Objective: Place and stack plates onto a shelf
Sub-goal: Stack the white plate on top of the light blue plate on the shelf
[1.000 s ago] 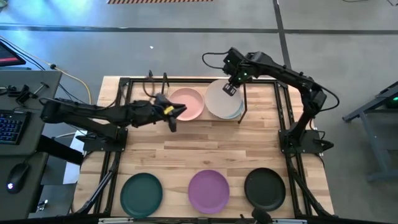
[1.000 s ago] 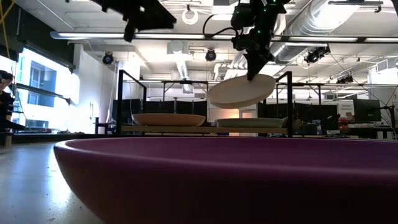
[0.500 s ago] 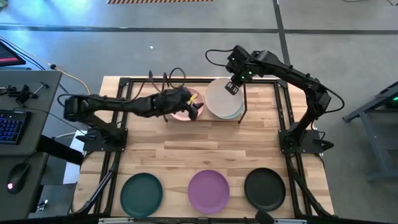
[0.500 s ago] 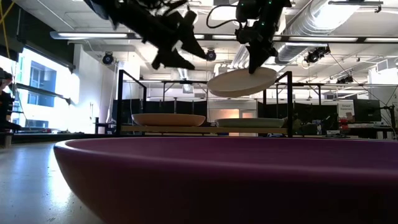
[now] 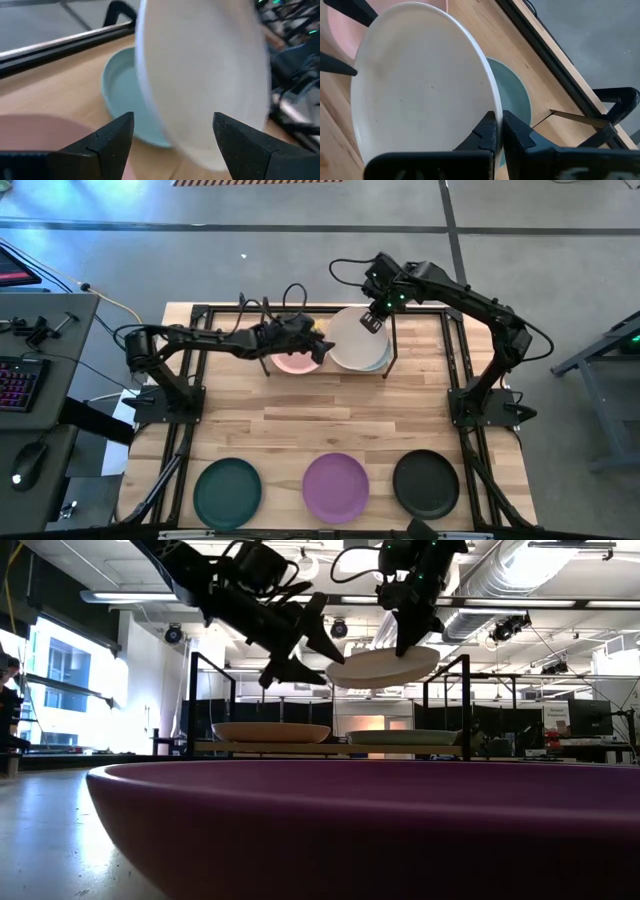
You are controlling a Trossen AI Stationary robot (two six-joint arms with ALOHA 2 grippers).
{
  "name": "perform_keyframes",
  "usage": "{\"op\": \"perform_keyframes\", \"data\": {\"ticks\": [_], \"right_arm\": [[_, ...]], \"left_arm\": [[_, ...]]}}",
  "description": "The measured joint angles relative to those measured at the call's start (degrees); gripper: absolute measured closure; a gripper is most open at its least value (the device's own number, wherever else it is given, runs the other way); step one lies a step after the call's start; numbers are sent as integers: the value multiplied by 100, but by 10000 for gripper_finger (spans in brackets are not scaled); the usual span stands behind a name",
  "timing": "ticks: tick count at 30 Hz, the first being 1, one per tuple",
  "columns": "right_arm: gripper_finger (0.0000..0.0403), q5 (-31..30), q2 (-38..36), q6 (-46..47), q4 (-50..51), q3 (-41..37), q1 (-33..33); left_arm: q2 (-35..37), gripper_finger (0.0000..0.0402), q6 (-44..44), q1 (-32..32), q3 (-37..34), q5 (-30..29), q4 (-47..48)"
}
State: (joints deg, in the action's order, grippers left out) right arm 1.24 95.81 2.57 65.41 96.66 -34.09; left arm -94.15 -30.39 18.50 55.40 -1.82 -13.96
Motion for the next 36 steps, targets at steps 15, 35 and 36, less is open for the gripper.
{"op": "perform_keyframes", "data": {"ticks": [15, 35, 36], "right_arm": [[403, 201, 2, 67, 46, 0, 3], [239, 21, -765, 347, -360, -6, -220], [231, -129, -852, 348, -374, 2, -245]], "left_arm": [[-20, 384, -308, 45, -11, -321, 32], [17, 401, -674, 177, 29, -254, 243], [12, 401, -632, 182, -11, -162, 417]]}}
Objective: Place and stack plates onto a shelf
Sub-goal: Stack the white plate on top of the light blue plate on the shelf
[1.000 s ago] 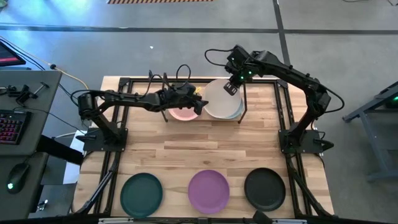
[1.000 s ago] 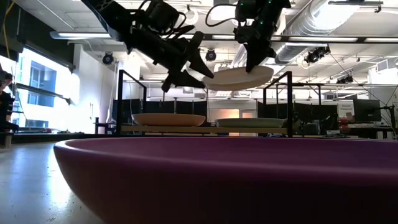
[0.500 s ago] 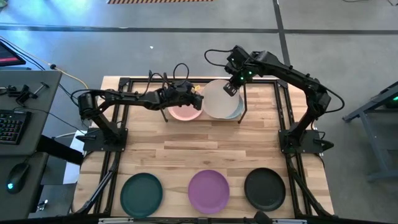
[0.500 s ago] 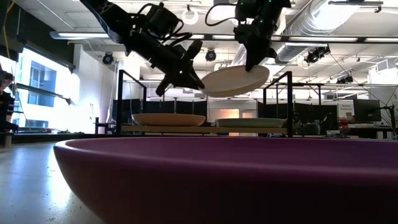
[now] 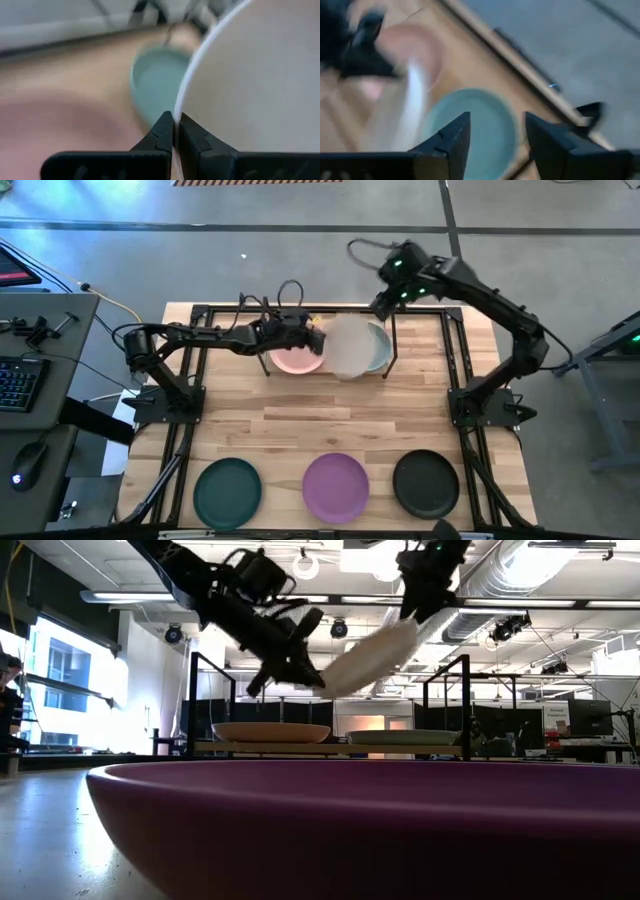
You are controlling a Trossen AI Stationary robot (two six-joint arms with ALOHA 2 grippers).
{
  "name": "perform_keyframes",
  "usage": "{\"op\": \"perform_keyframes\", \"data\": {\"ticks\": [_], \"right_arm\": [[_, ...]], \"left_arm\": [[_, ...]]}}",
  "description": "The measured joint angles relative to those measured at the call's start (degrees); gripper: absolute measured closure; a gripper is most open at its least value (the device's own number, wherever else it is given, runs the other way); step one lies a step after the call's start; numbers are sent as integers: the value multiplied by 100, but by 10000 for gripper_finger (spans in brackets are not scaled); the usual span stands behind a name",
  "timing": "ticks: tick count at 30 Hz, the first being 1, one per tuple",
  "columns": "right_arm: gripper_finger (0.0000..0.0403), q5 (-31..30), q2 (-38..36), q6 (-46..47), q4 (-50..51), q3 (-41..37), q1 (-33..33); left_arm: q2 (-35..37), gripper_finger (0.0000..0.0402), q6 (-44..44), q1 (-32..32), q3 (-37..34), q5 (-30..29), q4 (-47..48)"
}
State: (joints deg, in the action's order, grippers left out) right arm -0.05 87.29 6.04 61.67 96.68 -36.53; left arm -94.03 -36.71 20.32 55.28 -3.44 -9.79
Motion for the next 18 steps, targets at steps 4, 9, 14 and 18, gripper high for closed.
{"op": "perform_keyframes", "data": {"ticks": [4, 9, 14, 18], "right_arm": [[214, -323, -276, -2, 135, 2, -40], [213, -358, -763, 128, 413, 0, -131], [213, -295, -1351, 466, 625, 0, -107], [213, -336, -1722, 744, 675, 0, -70]], "left_arm": [[-9, 401, -58, 2, 5, 12, -23], [-19, 401, -296, 9, 43, -91, 48], [-19, 401, -102, 4, 620, -317, 587], [-284, 401, 215, 114, 1310, -428, 1287]]}}
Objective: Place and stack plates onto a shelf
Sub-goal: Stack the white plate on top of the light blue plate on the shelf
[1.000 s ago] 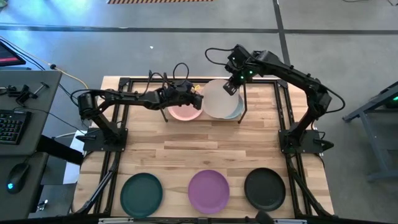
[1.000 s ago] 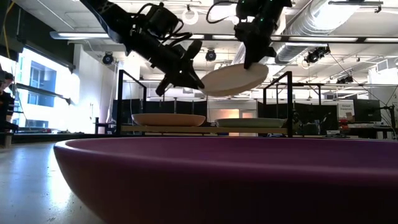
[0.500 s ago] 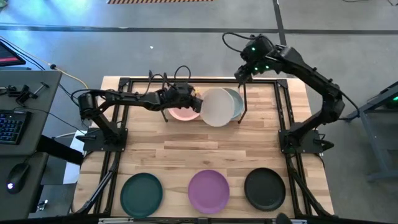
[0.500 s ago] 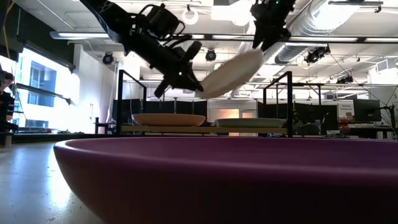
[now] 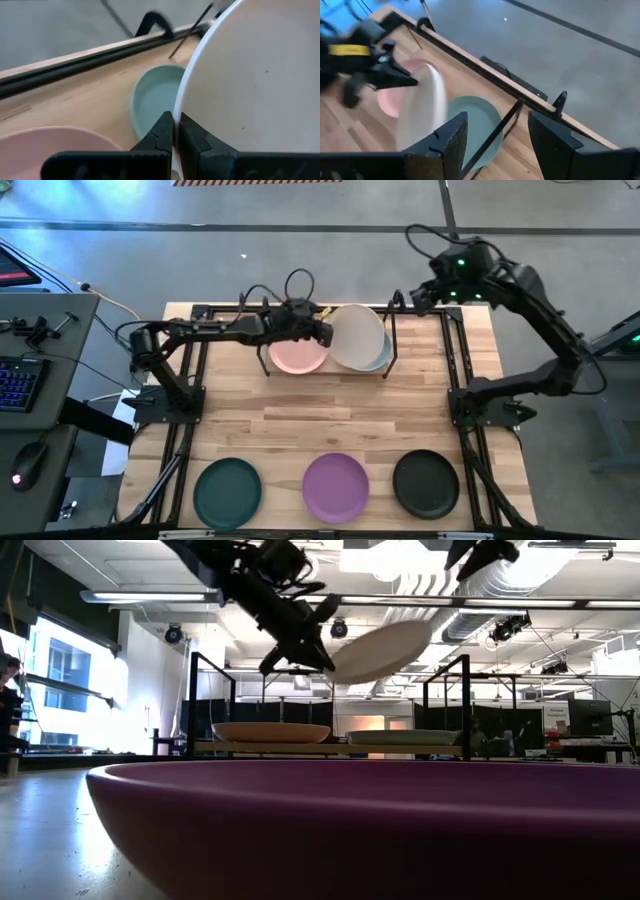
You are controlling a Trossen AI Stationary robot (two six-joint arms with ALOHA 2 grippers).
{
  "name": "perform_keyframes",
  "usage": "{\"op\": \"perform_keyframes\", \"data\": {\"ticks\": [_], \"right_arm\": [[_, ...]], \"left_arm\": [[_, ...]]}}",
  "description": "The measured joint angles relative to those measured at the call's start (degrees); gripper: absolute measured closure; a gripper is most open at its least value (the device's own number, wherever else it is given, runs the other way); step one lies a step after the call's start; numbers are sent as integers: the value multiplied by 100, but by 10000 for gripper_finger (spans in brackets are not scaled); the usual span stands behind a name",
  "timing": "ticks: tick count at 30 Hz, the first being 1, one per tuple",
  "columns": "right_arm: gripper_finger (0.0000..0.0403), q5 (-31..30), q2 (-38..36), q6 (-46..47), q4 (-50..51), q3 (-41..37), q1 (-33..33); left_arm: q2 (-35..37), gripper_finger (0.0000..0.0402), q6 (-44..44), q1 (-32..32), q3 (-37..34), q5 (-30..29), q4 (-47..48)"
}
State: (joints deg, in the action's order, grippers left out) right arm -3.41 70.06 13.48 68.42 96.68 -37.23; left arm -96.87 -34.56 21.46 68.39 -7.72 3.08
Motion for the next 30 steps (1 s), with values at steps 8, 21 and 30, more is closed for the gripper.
{"op": "perform_keyframes", "data": {"ticks": [8, 21, 30], "right_arm": [[213, -2, -239, 266, 142, 0, 155], [213, -131, -223, 410, 225, -2, 356], [213, -133, -222, 466, 227, -2, 356]], "left_arm": [[-1189, 401, 369, 93, 1368, 318, 1127], [-1748, 401, 334, 122, 1772, 54, 1270], [-1879, 386, 331, 51, 1781, -16, 1034]]}}
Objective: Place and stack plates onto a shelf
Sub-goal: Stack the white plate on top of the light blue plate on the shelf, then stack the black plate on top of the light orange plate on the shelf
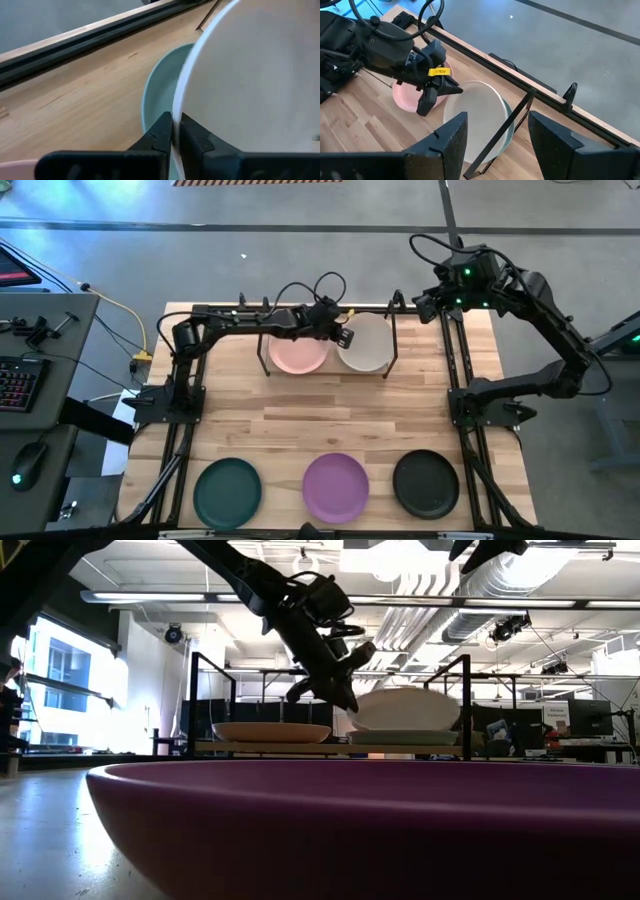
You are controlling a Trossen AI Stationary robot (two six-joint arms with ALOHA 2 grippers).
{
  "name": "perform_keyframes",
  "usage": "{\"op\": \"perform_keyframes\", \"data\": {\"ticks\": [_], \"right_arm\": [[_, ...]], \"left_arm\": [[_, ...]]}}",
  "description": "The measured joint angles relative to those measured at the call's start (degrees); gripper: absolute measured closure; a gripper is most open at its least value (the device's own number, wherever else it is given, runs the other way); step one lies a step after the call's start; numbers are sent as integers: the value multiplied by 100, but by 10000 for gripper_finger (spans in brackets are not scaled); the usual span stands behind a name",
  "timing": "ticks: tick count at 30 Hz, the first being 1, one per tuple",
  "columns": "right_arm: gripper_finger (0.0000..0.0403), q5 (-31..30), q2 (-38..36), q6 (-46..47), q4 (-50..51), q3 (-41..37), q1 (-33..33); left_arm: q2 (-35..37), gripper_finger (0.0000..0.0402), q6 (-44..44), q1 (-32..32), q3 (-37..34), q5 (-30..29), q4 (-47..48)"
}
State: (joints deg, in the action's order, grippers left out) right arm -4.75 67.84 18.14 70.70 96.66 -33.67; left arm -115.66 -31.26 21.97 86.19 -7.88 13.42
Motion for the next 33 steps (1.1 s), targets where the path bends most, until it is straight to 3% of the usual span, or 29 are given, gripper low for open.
{"op": "perform_keyframes", "data": {"ticks": [6, 15, 27, 30, 33], "right_arm": [[213, -3, 1, -8, -4, 0, 0], [213, -14, 3, -48, -13, 0, 0], [213, 32, -26, -759, 226, -44, 192], [213, 44, -369, -648, -346, -654, 315], [213, 156, -964, -324, -1243, -1758, 464]], "left_arm": [[0, 358, 137, 5, 0, -18, 7], [147, 285, 188, 75, -2, 21, 29], [2086, 257, 1102, 197, -3, 276, 201], [2634, 257, 1321, -128, -7, 278, 343], [3076, 257, 1593, -577, -9, 228, 489]]}}
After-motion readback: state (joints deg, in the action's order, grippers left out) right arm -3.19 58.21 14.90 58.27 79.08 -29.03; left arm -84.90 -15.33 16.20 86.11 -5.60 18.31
